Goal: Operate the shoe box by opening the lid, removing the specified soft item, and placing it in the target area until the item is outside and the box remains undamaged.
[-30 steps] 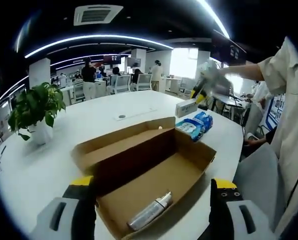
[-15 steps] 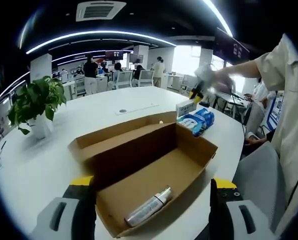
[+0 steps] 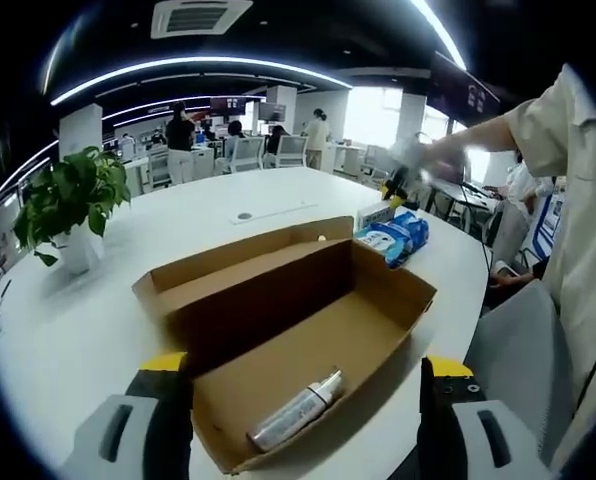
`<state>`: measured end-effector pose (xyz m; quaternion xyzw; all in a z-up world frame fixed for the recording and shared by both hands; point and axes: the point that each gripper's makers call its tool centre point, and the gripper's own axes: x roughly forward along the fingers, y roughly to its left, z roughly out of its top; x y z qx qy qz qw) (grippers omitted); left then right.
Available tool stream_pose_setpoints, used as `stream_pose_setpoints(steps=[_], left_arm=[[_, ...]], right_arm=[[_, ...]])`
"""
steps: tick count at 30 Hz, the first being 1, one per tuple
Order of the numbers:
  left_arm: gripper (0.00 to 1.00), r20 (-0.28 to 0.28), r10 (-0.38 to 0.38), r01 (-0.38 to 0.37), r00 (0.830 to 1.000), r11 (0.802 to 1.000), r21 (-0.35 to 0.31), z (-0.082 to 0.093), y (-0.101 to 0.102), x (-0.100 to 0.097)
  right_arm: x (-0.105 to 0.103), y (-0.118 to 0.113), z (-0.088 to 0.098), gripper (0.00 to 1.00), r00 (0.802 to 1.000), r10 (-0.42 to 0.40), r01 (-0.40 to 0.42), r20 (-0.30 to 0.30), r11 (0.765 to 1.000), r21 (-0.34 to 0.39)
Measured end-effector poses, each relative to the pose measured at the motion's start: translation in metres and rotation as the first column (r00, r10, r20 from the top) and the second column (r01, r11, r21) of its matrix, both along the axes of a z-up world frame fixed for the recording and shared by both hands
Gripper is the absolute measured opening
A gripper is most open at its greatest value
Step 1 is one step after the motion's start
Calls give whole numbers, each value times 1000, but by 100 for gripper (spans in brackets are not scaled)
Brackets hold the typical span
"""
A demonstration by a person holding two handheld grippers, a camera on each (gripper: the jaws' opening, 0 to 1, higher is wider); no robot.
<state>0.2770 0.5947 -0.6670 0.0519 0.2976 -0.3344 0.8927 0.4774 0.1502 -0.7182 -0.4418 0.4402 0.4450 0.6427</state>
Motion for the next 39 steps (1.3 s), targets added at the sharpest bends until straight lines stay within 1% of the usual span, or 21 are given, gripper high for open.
stream_pose_setpoints(steps=[2,4,10,15,19,25,30,33,39], left_arm=[[96,-1,-1,1,1000,1000,1,0,0,0],[96,-2,-2,2,1000,1000,2,-1,0,0],[96,-6,-2,3,1000,1000,7,-3,2,1],[96,-5,1,-1,1000,1000,11,-3,4,1],[96,-5,5,-5,1000,1000,9,-3,4,1],[96,-10,7,-7,1000,1000,12,-4,4,-1],[96,-11,8,-7,1000,1000,15,-5,4,0],[96,-11,4,-4,1000,1000,17,-4,4,0],[95,-11,-2,2,1000,1000,22,-4,4,0]], right_arm=[[1,-4,-2,15,1000,11,-11,2,1000,-15],[0,-9,-4,15,999,41,-41,3,998,-47],[2,-21,-11,16,998,65,-65,-4,994,-83],[2,-34,-17,16,993,118,-118,-9,983,-144],[1,-44,-22,16,985,170,-171,-18,966,-193],[2,-50,-24,16,984,179,-179,-22,961,-213],[6,-54,-25,16,978,209,-204,-11,946,-251],[7,-54,-25,16,979,202,-197,-8,948,-250],[5,-56,-24,16,978,207,-201,-7,943,-263]])
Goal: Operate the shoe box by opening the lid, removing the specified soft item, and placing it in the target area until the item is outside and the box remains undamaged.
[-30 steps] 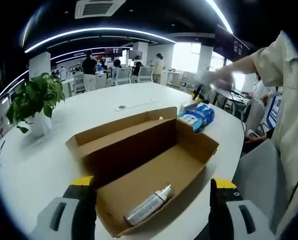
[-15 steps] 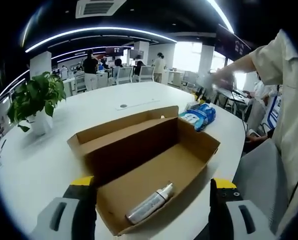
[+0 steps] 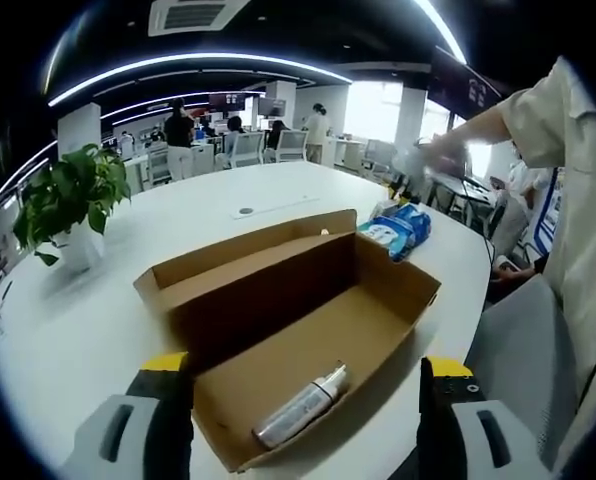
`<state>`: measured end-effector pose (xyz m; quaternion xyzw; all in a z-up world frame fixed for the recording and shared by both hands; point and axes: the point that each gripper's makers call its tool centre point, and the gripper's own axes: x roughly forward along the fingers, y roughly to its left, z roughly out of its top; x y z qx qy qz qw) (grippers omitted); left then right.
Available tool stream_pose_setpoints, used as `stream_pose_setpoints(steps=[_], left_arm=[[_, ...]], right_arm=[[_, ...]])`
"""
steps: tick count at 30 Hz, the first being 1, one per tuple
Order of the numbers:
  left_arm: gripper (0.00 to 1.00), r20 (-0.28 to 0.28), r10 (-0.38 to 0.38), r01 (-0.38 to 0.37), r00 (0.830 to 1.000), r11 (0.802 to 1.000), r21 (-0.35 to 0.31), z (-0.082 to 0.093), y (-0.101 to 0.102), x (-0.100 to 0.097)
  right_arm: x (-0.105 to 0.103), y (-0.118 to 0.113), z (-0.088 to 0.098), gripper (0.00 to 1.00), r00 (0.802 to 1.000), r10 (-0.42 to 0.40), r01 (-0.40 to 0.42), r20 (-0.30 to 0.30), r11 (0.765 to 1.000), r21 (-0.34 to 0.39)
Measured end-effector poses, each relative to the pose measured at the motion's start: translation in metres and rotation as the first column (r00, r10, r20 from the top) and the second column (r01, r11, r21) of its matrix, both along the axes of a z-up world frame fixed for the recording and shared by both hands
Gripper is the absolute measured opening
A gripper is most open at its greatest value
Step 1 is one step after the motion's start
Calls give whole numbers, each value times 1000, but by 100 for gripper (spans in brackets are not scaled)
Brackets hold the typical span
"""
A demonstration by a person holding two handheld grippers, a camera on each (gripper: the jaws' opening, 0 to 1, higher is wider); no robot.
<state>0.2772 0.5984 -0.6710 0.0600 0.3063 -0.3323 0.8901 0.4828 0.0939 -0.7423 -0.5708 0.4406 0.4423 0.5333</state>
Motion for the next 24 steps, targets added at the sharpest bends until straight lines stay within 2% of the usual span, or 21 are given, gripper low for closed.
stream_pose_setpoints(steps=[13,24], left_arm=[[95,2,-27,27,1000,1000,17,1,-2,3],[89,5,-77,77,997,995,68,3,3,11]], right_arm=[[6,5,5,17,998,-13,13,63,1000,7],[8,10,19,30,992,-52,47,119,998,37]])
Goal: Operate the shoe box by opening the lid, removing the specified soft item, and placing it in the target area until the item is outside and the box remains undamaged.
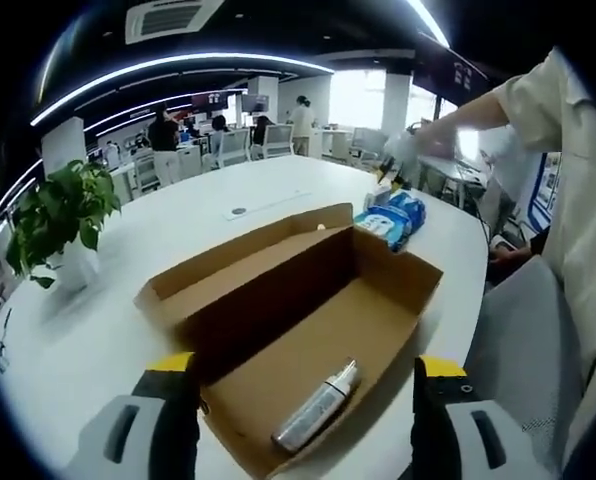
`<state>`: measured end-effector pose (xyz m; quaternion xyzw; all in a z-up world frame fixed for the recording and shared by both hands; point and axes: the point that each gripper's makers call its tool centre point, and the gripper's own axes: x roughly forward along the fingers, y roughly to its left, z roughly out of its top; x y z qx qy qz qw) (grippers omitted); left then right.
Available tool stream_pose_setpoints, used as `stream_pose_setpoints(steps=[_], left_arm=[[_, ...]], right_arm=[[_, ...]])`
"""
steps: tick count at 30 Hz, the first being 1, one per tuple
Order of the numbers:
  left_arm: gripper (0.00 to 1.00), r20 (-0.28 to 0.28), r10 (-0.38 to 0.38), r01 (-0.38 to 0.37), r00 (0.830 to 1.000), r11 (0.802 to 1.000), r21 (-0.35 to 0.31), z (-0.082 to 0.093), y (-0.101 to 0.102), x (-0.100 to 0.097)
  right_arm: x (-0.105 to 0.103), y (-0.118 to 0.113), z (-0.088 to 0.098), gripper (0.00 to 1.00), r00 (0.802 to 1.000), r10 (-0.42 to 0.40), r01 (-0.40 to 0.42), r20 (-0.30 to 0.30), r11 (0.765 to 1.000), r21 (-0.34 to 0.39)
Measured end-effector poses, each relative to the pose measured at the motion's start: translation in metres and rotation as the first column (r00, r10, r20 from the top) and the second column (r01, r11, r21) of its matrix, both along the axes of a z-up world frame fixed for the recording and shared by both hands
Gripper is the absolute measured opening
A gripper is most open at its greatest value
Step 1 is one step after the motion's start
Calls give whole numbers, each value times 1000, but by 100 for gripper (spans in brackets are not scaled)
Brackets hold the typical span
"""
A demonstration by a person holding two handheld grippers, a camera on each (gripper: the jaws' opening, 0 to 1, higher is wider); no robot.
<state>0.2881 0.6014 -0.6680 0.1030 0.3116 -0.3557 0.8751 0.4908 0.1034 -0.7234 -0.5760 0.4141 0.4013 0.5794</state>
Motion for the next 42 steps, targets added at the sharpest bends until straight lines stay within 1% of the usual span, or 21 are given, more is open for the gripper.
stream_pose_setpoints(steps=[2,4,8,10,15,18,19,21,22,25,27,28,29,32,33,35,36,37,38,41,42], left_arm=[[88,0,-13,13,1000,1000,11,0,1,3],[86,-7,-29,30,1000,999,36,-3,3,4],[82,-27,-70,72,997,995,71,-6,5,5],[79,-41,-93,96,995,992,87,-8,5,5],[74,-71,-123,130,990,985,112,-13,5,8],[74,-87,-137,146,987,984,105,-14,3,10],[73,-100,-144,154,984,983,102,-15,2,10],[72,-116,-156,168,981,980,108,-18,1,11],[71,-131,-169,184,977,976,118,-20,1,10],[69,-148,-197,217,969,967,133,-23,1,11],[68,-163,-219,242,962,960,138,-25,-1,12],[67,-167,-224,248,960,959,140,-25,-1,12],[66,-183,-245,273,952,950,149,-27,-2,12],[64,-212,-277,315,937,933,173,-32,-1,14],[63,-221,-297,338,929,924,180,-33,-2,15],[63,-241,-321,368,916,911,188,-36,-5,16],[62,-245,-327,375,913,907,190,-37,-5,17],[61,-257,-339,392,905,899,196,-39,-5,18],[61,-264,-346,402,900,893,202,-41,-6,19],[61,-297,-377,446,877,869,215,-47,-7,18],[61,-312,-390,466,866,856,224,-50,-7,17]], right_arm=[[-1,0,3,34,1000,-20,19,10,1000,9],[-3,-1,5,38,999,-47,46,16,999,22],[-9,0,15,42,996,-83,81,40,995,57],[-11,4,21,45,990,-130,124,52,986,109],[-19,5,36,58,980,-188,174,67,969,176],[-26,6,44,63,972,-224,202,77,953,226],[-27,6,45,64,971,-227,205,77,952,229],[-32,7,49,67,965,-249,221,83,941,256],[-35,8,52,69,959,-271,237,87,930,282],[-43,13,59,75,945,-315,268,87,900,344],[-49,17,63,79,940,-330,278,84,885,373],[-51,17,64,81,939,-333,279,84,882,379],[-55,19,67,83,931,-354,292,86,867,405],[-64,21,74,85,921,-378,299,98,845,444],[-68,22,77,86,915,-391,308,97,834,458],[-75,24,79,90,908,-411,324,84,814,483],[-80,26,81,92,901,-427,335,74,795,505],[-83,27,82,94,899,-433,340,69,787,515],[-88,28,83,96,894,-445,348,60,772,532],[-100,31,86,96,882,-470,368,41,741,562],[-103,31,86,96,878,-477,373,37,731,571]])
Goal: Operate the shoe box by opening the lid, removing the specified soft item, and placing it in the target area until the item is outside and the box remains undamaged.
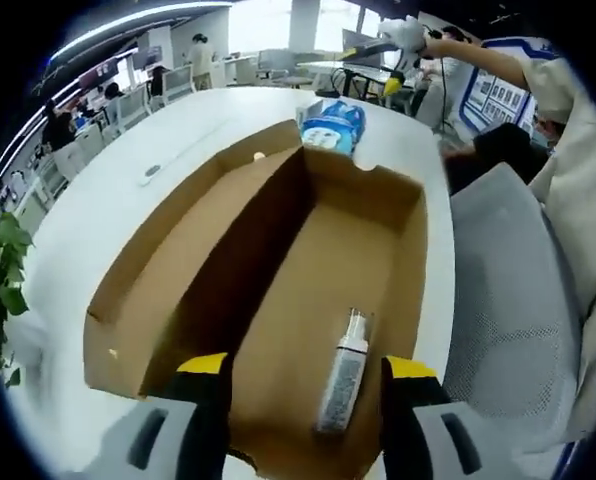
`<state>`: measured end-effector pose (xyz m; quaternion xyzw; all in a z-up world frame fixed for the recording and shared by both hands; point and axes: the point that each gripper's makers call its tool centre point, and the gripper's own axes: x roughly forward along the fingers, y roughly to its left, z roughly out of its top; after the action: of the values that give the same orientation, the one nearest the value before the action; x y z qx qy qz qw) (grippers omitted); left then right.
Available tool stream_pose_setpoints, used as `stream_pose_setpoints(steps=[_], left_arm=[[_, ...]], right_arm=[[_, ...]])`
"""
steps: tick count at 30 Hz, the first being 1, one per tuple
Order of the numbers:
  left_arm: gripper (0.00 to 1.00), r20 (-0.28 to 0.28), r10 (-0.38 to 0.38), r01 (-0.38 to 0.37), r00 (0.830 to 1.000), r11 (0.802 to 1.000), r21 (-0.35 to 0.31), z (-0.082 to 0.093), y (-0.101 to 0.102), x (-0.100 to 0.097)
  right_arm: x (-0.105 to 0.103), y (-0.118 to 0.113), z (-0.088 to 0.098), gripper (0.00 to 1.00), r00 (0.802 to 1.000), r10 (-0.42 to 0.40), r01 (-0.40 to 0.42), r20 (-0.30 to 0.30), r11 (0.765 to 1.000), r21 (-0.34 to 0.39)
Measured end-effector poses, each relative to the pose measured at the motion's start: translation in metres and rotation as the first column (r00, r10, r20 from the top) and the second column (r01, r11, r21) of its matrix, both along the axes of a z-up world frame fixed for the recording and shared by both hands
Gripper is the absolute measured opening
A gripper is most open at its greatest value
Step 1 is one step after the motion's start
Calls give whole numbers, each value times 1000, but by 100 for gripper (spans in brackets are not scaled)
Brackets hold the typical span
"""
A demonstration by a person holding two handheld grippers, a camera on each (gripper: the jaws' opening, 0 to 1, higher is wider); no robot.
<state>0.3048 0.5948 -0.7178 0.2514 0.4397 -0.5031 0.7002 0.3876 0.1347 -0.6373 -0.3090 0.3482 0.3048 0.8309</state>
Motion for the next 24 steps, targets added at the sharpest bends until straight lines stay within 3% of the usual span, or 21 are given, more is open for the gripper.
stream_pose_setpoints(steps=[9,15,24], left_arm=[[58,-55,-125,130,991,988,89,-23,4,-5],[53,-106,-212,225,971,966,129,-38,4,-11],[43,-152,-322,341,935,931,128,-49,-4,-24]], right_arm=[[-38,13,-3,96,999,-41,41,-7,996,82],[-54,37,-1,96,998,-63,63,-6,982,180],[-65,67,12,96,995,-97,84,29,953,290]])
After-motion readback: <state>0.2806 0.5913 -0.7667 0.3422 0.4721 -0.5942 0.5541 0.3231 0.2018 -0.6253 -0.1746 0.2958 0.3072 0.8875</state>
